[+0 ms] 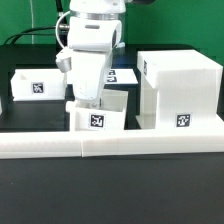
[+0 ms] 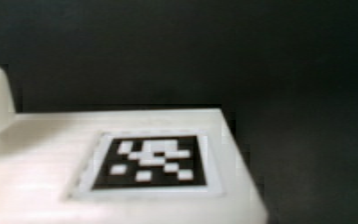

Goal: Assemble drawer

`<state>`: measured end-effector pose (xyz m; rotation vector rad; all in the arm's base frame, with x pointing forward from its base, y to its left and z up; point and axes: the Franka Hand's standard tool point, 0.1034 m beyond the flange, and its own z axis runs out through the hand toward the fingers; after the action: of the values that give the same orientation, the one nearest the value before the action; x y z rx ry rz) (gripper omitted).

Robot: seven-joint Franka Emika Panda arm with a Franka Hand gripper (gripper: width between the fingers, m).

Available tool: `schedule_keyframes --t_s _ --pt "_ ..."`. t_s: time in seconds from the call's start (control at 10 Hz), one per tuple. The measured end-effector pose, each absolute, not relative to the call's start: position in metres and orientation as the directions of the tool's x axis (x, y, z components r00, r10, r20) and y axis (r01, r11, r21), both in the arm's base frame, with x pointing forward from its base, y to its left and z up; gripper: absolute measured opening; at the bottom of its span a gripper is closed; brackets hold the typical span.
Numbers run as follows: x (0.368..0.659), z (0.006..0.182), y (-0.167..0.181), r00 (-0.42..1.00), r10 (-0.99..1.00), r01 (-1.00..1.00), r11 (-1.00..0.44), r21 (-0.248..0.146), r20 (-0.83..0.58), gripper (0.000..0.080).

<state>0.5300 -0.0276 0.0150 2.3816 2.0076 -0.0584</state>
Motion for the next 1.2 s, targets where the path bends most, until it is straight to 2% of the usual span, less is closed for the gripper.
schedule_keyframes --t_s 0.1,0.3,1.2 --pt "0.5296 0.0149 -0.0339 0.165 0.985 0.986 -0.166 -0.005 -0.045 0.0042" --pt "0.5309 0.0148 -0.0366 0.173 0.984 0.985 -0.173 0.019 -0.041 0.0042" --pt "0.5295 0.0138 -0.0321 0.224 0.973 0.975 -0.223 0.017 -0.048 0.0042"
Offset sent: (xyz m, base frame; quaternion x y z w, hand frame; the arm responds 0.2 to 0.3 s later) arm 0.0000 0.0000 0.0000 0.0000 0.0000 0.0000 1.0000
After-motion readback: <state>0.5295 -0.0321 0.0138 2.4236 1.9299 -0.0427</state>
